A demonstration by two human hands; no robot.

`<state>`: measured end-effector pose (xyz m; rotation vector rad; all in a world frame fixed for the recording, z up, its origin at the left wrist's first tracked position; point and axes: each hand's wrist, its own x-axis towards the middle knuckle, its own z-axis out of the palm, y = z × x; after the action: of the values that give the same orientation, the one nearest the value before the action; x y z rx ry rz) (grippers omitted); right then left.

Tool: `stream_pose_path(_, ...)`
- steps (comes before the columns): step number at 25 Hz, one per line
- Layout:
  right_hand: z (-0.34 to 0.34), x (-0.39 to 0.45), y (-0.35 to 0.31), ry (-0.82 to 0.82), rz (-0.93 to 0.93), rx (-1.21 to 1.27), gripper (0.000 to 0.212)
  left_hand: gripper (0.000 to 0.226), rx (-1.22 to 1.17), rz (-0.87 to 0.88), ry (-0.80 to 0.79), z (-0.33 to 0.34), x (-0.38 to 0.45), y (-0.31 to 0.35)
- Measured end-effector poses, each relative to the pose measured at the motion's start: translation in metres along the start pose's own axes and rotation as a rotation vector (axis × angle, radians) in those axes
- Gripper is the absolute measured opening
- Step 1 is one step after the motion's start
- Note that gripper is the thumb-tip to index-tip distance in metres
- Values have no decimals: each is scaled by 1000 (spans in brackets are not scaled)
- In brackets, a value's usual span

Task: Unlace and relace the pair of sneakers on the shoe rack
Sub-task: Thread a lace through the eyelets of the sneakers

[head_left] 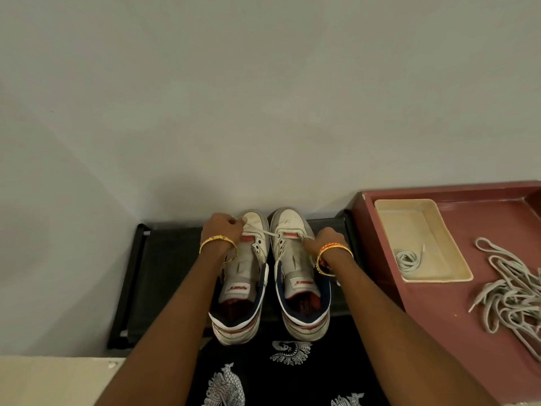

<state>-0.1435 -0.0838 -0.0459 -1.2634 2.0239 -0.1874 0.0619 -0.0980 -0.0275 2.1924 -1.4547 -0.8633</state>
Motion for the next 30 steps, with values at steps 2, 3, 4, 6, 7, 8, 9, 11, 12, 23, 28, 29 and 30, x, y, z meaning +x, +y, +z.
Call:
stream_pose_path(2, -19, -7, -2, 25, 23, 250, 27, 20, -182, -19, -145, -21, -7, 16)
stream_pose_path(3, -34, -12, -6, 29, 31, 385, 22, 11, -301, -40, -205, -33, -15, 28)
stream_pose_path(4, -52, -19, -13, 21, 26, 494, 16, 8, -418, -58, -264, -46, -24, 41)
stream_pose_path(6, -98, -44, -35, 2, -34, 626, 15, 13, -579, -30, -355, -74, -46, 72)
stream_pose_path(7, -121, -61, -49, -2, -82, 684, 15, 16, -627, 18, -383, -91, -59, 89)
stream_pose_path(8, -145, -80, -63, -4, -135, 734, 15, 17, -659, 80, -400, -109, -72, 106)
stream_pose_path(9, -166, -99, -75, -1, -193, 766, 15, 19, -689, 145, -406, -127, -86, 123)
stream_pose_path(11, -200, -135, -96, 14, -308, 781, 19, 21, -754, 263, -396, -164, -114, 155)
stream_pose_path(12, -213, -149, -104, 25, -350, 777, 22, 22, -785, 308, -392, -181, -127, 169)
stream_pose_path(23, -285, -272, -138, 116, -644, 723, 23, 29, -743, 441, -363, -259, -227, 245)
stream_pose_path(28, -308, -301, -147, 206, -762, 655, 23, 28, -748, 485, -308, -277, -254, 258)
stream_pose_path(29, -309, -303, -149, 207, -770, 646, 23, 28, -741, 485, -298, -279, -257, 260)
stream_pose_path(30, -309, -305, -149, 196, -776, 650, 24, 29, -732, 484, -286, -280, -259, 260)
